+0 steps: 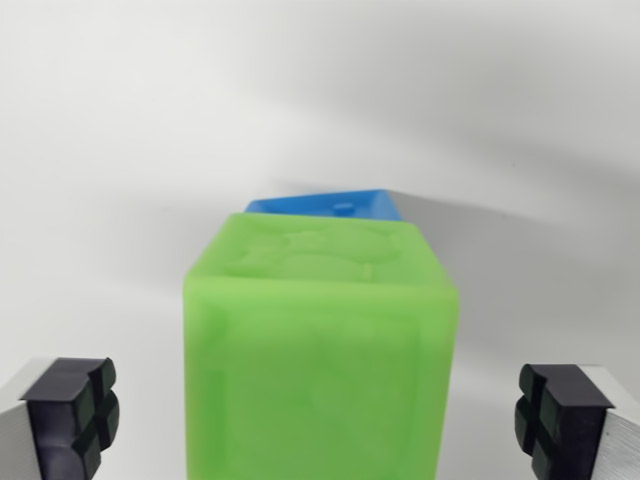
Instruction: Stack cube
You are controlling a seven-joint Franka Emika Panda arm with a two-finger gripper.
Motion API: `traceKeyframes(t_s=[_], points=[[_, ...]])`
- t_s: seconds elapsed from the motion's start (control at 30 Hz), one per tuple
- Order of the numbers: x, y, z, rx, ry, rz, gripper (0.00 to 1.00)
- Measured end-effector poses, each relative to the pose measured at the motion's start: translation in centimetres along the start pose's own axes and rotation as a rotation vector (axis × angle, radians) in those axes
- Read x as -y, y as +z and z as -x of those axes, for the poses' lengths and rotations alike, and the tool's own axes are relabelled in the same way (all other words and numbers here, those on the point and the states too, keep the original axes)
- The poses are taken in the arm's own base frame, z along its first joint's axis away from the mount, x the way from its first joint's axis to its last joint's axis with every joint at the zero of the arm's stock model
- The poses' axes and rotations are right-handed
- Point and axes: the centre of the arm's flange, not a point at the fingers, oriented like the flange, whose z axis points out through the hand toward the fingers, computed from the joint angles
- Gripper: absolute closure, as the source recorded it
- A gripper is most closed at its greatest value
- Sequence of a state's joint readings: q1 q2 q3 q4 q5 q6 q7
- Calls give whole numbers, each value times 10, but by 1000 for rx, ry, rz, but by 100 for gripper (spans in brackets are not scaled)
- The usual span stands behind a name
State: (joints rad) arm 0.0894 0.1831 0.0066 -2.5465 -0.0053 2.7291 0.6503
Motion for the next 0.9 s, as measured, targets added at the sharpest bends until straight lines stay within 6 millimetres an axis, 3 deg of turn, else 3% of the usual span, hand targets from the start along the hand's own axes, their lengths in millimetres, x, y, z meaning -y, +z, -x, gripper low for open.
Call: traceKeyframes(t_s=[0.37, 0.9], points=[[0, -35, 0, -2, 0, 0, 0], [-1, -103, 1, -4, 1, 0, 0]])
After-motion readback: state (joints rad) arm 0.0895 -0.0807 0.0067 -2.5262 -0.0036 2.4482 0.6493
